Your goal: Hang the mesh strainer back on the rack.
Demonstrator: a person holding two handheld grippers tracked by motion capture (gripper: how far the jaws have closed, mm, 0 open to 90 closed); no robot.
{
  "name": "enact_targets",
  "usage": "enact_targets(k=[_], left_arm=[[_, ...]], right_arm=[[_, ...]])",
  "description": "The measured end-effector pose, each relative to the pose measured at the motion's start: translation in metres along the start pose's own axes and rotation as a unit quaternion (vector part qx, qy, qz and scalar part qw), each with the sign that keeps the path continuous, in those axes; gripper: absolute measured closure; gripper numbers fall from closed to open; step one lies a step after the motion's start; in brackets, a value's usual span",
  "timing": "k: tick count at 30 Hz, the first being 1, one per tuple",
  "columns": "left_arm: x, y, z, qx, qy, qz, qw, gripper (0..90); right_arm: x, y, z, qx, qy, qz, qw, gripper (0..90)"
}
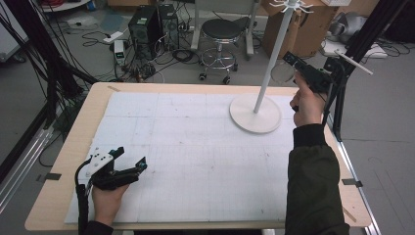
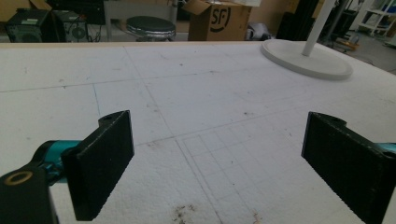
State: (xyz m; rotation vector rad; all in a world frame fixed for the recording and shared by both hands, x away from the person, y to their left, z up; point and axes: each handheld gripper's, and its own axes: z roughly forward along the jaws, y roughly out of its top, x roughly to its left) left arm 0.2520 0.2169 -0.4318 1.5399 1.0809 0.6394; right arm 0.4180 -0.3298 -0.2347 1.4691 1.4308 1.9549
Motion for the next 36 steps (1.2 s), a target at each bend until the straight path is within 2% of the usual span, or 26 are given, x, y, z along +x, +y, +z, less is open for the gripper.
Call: enact_targets(k=[12, 19, 24, 27, 31, 36], left_arm=[[-0.001, 0.000, 0.000, -0.001, -0.003, 0.000, 1.0000, 9.8], [-0.002, 0.001, -0.003, -0.006, -0.003, 0.001, 1.0000, 9.8], [-0.002, 0.001, -0.003, -0.009, -0.002, 0.001, 1.0000, 9.8], [-0.003, 0.001, -0.002, -0.008, -0.003, 0.003, 1.0000, 9.8], [-0.004, 0.001, -0.002, -0.008, -0.003, 0.006, 0.9999, 9.8], [-0.004, 0.001, -0.003, -0.009, -0.002, 0.004, 0.9999, 9.8]], right_arm=[[0.007, -0.002, -0.004, 0.012, -0.019, -0.042, 0.9989, 29.0], [0.008, -0.007, -0.016, 0.006, -0.010, -0.052, 0.9986, 25.2], [0.009, -0.014, -0.017, 0.042, -0.002, -0.073, 0.9964, 22.5], [0.014, -0.015, -0.017, 0.050, 0.003, -0.085, 0.9952, 22.4], [0.018, -0.018, -0.018, 0.055, 0.008, -0.088, 0.9946, 22.3], [0.013, -0.027, -0.020, 0.066, 0.013, -0.083, 0.9943, 22.9]])
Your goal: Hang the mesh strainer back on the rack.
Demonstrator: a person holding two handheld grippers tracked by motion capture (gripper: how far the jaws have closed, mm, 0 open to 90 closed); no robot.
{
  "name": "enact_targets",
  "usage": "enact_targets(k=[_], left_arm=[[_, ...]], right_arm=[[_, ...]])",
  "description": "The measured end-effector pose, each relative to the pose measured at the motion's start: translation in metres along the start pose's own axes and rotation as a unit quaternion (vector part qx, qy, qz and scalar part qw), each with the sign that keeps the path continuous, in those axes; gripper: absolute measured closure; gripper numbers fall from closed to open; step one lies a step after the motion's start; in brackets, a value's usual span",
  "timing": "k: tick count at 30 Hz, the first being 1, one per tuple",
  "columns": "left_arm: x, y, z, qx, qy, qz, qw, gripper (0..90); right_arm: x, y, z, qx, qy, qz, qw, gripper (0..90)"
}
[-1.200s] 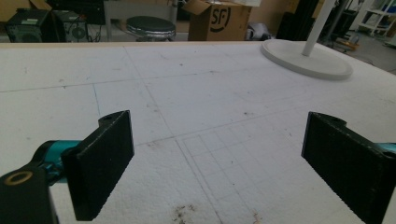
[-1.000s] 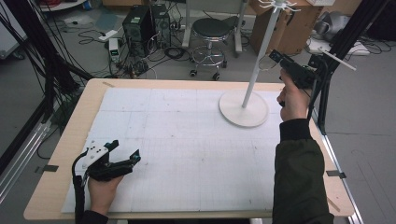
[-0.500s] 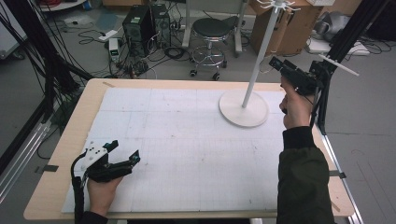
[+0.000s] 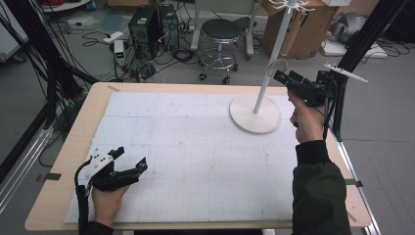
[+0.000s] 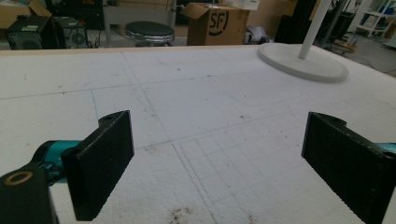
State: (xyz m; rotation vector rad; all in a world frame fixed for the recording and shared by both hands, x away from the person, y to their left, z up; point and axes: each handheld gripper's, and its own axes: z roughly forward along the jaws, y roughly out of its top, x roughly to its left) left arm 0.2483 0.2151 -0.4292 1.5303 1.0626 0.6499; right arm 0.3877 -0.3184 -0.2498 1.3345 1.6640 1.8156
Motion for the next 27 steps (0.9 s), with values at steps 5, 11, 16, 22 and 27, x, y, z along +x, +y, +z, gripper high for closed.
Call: enact_targets(k=[5, 11, 16, 22, 27], left_arm=[[0.000, 0.000, 0.000, 0.000, 0.000, 0.000, 1.0000, 9.9], [-0.002, 0.000, 0.000, 0.001, -0.002, 0.002, 1.0000, 9.8], [-0.002, 0.000, 0.000, 0.002, -0.002, 0.006, 1.0000, 9.8], [-0.004, 0.000, 0.000, 0.003, -0.003, 0.008, 1.0000, 9.8], [-0.006, 0.000, 0.000, 0.001, -0.004, 0.008, 1.0000, 9.8]], right_arm=[[-0.001, -0.010, -0.003, 0.016, 0.002, -0.007, 0.9999, 22.8], [0.002, -0.019, -0.006, 0.032, 0.004, -0.015, 0.9994, 22.9], [0.000, -0.031, -0.008, 0.045, 0.014, -0.001, 0.9989, 23.7], [0.004, -0.045, -0.011, 0.063, 0.013, -0.013, 0.9978, 23.7], [0.008, -0.053, -0.018, 0.066, 0.019, -0.021, 0.9974, 23.2]])
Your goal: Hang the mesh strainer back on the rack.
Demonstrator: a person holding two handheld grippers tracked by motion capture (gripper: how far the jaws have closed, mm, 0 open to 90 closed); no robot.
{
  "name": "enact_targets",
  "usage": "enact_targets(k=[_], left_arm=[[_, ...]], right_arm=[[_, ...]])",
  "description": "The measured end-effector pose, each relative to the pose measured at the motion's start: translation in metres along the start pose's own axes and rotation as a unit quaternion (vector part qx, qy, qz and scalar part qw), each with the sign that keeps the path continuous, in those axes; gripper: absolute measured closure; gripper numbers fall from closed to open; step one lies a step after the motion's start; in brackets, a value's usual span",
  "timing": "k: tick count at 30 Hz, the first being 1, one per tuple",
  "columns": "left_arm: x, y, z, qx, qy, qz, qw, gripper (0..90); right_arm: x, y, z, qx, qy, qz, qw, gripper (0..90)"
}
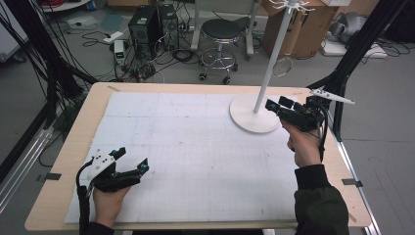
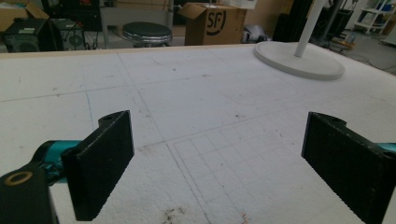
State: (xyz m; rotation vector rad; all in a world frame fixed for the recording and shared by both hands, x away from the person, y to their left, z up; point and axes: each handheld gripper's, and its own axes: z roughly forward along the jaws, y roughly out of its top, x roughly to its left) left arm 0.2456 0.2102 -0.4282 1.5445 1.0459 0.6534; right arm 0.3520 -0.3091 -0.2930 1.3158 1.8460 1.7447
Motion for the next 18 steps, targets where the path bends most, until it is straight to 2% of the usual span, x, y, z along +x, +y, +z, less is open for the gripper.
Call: enact_targets(k=[11, 18], left_arm=[[-0.001, 0.000, 0.000, 0.002, 0.000, 0.003, 1.0000, 9.8], [-0.001, 0.000, 0.000, 0.001, 0.001, 0.002, 1.0000, 9.8]], right_arm=[[-0.001, -0.024, -0.003, 0.012, 0.007, 0.003, 0.9999, 22.2], [0.001, -0.038, -0.007, 0.006, 0.003, -0.013, 0.9999, 22.2]])
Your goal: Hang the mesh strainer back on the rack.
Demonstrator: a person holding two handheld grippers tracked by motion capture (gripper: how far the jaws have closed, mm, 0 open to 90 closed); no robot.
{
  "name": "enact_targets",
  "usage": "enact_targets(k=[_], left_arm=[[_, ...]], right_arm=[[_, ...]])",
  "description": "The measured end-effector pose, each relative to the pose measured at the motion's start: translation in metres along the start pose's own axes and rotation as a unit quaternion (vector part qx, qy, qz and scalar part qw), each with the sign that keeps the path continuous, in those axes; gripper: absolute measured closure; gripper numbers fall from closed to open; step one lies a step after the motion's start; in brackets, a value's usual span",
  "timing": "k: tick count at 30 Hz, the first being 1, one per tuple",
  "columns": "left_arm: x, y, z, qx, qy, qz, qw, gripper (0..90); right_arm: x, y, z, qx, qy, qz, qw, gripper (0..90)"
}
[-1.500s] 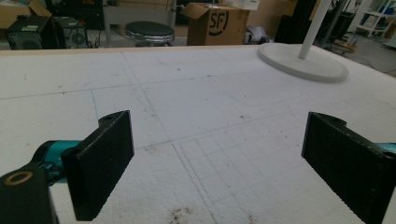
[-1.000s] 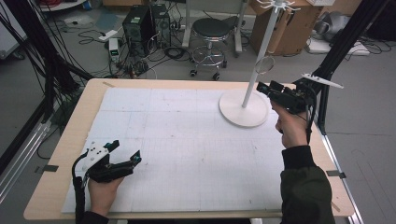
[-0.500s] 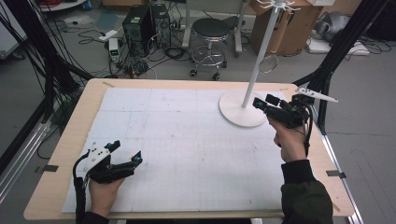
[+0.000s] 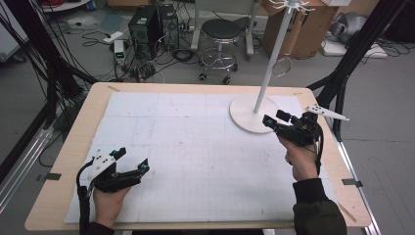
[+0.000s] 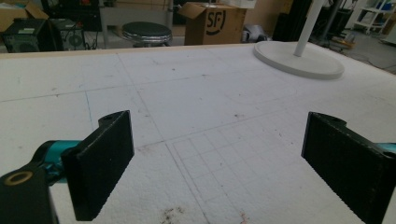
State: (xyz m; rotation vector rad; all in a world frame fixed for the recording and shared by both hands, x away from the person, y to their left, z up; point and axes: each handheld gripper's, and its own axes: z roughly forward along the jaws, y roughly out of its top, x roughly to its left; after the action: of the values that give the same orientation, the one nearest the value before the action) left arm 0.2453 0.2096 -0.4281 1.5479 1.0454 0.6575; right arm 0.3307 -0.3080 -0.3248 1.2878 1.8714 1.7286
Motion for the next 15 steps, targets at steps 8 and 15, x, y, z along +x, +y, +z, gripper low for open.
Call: enact_targets(k=[8, 15], left_arm=[[0.000, 0.000, 0.000, 0.002, -0.001, 0.003, 1.0000, 9.8], [-0.001, 0.000, 0.001, 0.002, -0.002, 0.002, 1.0000, 9.8]], right_arm=[[0.000, -0.012, -0.002, 0.009, 0.004, -0.002, 1.0000, 22.2], [-0.003, -0.029, -0.003, 0.011, 0.008, -0.006, 0.9999, 22.3]])
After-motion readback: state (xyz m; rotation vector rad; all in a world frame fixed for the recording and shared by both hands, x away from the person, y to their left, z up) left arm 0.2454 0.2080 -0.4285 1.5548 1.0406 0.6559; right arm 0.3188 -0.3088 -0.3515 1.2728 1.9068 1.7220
